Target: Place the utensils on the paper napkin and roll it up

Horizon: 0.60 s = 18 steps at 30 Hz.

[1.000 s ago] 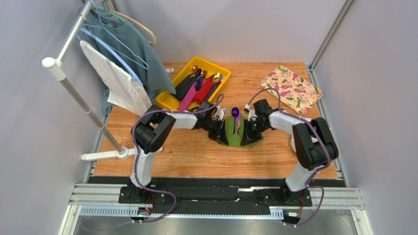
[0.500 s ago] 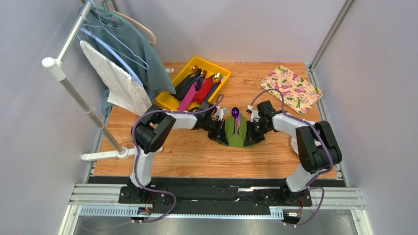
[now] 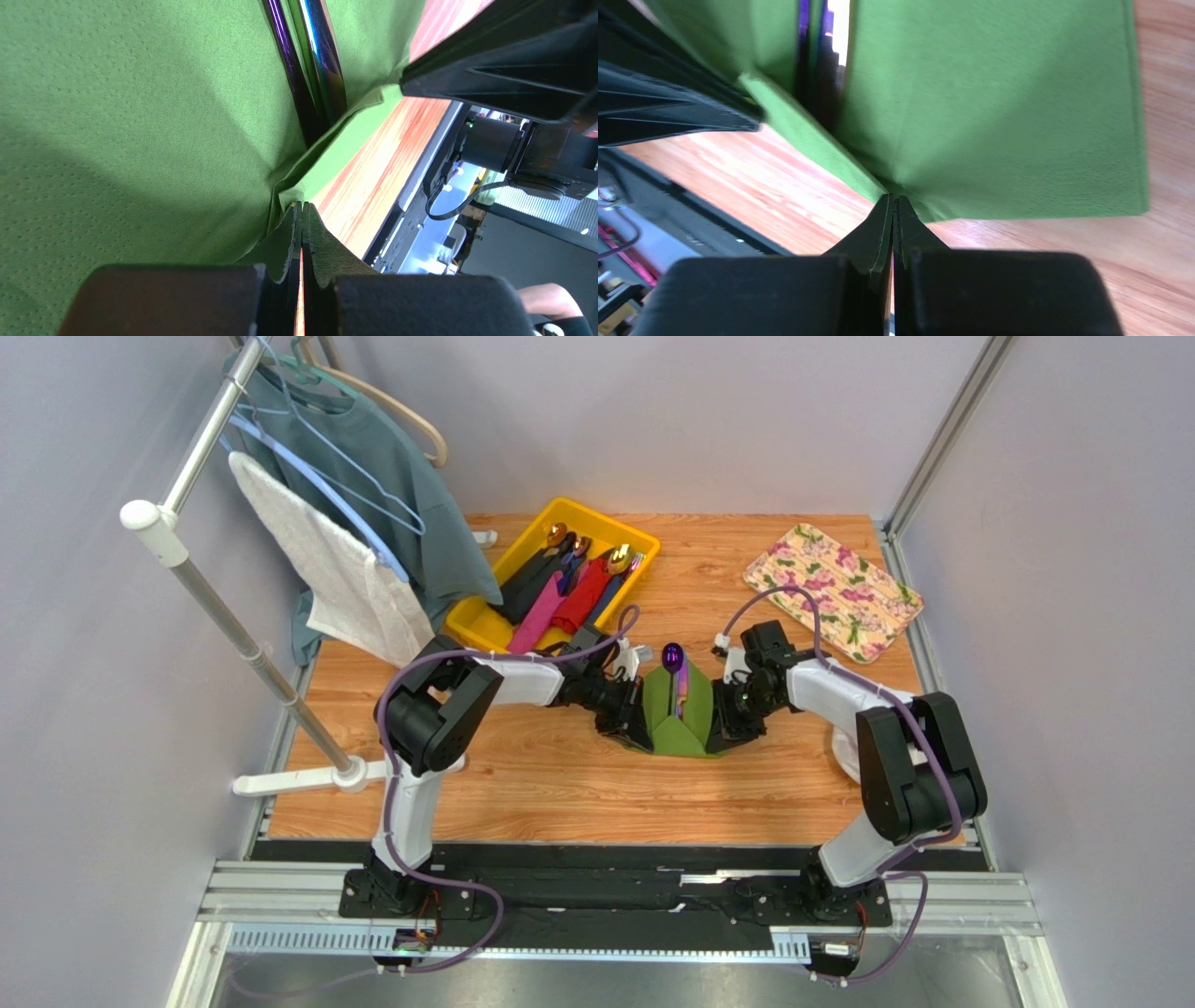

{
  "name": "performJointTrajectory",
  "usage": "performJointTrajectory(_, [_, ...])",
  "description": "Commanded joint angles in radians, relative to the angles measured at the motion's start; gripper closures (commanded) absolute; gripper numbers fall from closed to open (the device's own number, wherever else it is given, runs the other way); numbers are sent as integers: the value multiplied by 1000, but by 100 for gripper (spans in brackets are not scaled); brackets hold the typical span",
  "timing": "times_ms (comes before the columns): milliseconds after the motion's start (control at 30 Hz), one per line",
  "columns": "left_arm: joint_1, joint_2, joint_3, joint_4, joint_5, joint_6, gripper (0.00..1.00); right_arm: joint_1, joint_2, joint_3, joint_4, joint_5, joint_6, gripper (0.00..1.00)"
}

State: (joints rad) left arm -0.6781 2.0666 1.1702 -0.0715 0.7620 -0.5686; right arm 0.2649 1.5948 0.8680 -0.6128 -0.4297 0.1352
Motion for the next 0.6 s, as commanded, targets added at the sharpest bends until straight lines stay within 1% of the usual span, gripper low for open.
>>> performJointTrajectory(0, [8, 13, -23, -37, -86, 24, 100, 16, -44, 45, 16, -89, 53, 99])
performJointTrajectory(133, [8, 15, -21, -39, -89, 26, 100, 27, -10, 46, 33, -104, 93, 100])
performJointTrajectory(333, [9, 13, -20, -39, -90, 27, 100, 39, 27, 54, 50, -113, 106, 100])
performJointTrajectory(467, [9, 17, -18, -40, -89, 26, 100, 48, 74, 62, 58, -81, 107, 100])
performJointTrajectory(567, [9, 10, -23, -47, -95, 30, 100, 51, 117, 74, 35, -25, 90, 100])
